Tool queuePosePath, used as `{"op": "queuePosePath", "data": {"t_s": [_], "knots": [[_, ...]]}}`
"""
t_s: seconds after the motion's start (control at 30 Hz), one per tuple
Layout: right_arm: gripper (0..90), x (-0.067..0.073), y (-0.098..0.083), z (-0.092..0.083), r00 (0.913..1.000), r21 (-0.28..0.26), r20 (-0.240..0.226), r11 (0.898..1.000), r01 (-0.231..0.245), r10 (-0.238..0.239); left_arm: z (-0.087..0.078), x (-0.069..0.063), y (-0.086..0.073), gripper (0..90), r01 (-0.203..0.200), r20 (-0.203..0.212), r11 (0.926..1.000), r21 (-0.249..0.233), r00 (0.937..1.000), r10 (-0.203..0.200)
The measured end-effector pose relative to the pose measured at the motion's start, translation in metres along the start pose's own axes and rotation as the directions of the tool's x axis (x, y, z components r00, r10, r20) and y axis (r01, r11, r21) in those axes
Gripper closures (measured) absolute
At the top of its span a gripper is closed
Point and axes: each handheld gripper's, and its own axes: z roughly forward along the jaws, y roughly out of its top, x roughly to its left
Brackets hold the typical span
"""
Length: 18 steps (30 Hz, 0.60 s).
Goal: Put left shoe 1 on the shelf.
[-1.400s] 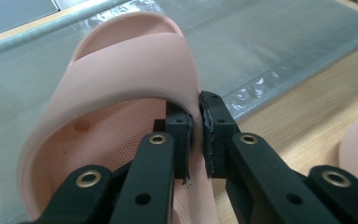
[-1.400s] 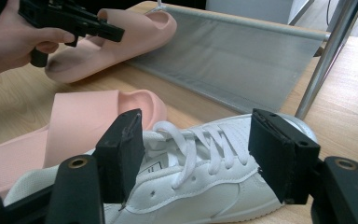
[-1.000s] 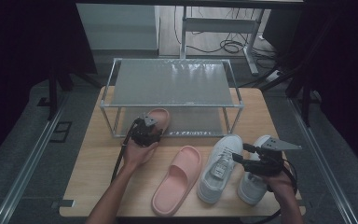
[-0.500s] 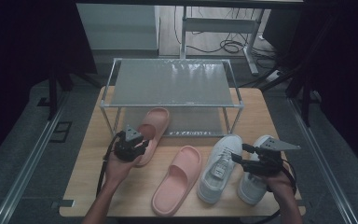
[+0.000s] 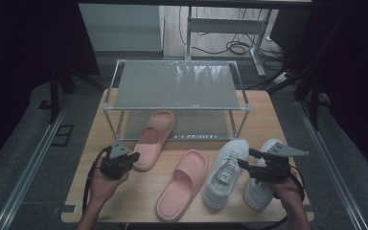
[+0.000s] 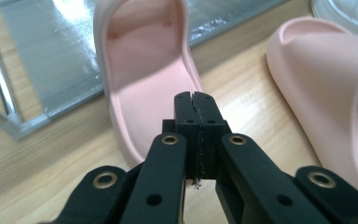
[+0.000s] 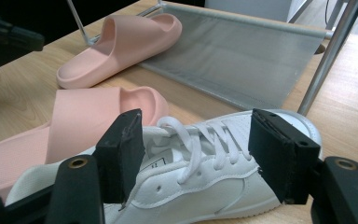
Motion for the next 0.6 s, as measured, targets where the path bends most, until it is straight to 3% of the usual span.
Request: {"op": "queuePosePath", "data": {"t_s": [0.23, 0.6], "knots": [[35.4, 0.004, 0.000, -0.006, 0.9999, -0.014, -0.010, 1.000, 0.007, -0.007, -0.016, -0.005, -0.016, 90.0, 0.005, 0.005, 1.0000, 0.001, 1.0000, -0.005], [35.4, 0.004, 0.000, -0.002, 1.0000, -0.007, -0.005, 1.000, 0.001, -0.001, -0.025, 0.004, -0.039, 90.0, 0.038, -0.013, 0.9990, 0.024, 0.9992, -0.038]]}}
